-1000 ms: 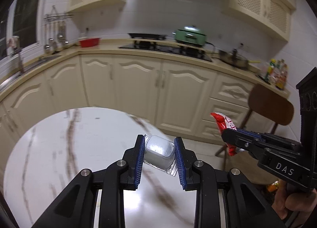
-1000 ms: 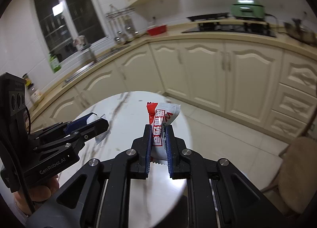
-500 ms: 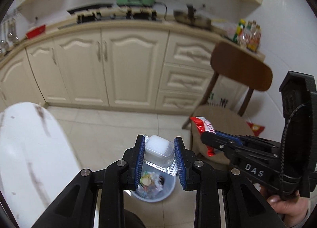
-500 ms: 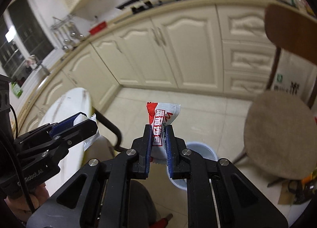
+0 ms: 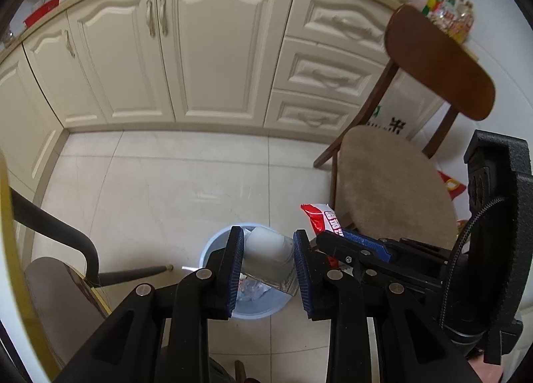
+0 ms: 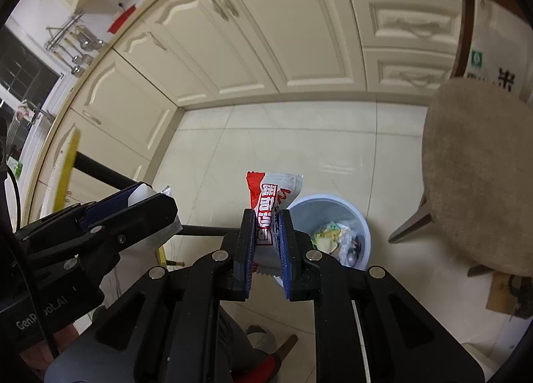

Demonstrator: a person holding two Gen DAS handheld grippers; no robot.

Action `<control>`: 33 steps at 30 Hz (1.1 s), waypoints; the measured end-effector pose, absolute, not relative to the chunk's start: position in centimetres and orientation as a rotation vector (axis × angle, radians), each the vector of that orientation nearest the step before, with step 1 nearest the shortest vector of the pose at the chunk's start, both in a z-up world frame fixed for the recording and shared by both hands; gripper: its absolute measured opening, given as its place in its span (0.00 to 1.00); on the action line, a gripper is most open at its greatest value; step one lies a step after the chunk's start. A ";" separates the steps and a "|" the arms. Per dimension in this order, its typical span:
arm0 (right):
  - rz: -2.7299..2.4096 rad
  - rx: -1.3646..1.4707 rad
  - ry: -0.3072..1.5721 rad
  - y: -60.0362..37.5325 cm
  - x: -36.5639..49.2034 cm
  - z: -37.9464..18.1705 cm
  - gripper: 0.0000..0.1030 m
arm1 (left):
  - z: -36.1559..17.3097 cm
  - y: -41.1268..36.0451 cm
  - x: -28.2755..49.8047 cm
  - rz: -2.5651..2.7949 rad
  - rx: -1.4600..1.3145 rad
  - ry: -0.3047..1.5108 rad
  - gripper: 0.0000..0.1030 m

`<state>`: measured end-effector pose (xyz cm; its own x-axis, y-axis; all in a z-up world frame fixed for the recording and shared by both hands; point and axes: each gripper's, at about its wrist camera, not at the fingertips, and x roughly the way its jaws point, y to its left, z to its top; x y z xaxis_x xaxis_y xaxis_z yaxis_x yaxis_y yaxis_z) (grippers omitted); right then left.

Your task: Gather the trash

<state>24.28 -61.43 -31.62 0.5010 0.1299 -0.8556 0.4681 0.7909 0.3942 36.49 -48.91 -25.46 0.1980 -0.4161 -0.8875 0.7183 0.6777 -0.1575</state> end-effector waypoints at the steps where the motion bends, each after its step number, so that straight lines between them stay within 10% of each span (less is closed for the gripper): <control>1: -0.225 0.664 1.053 -61.7 24.4 -32.2 0.13 | -25.9 -49.5 36.9 -0.803 0.328 1.122 0.26; 7: -0.249 0.704 1.072 -62.8 24.3 -33.9 0.25 | -27.4 -51.1 37.9 -0.770 0.344 1.139 0.64; 17: -0.333 0.781 1.051 -64.3 22.7 -34.7 1.00 | -27.4 -50.4 36.2 -0.700 0.369 1.097 0.99; 33: -0.398 0.726 0.954 -61.0 20.9 -26.7 1.00 | -18.7 -39.1 28.3 -0.731 0.310 0.901 0.99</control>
<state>20.93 -61.01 -26.73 0.5334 0.0025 -0.8459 0.6027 0.7005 0.3821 28.35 -39.06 -18.69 0.4039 -0.4444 -0.7996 0.6913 0.7207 -0.0513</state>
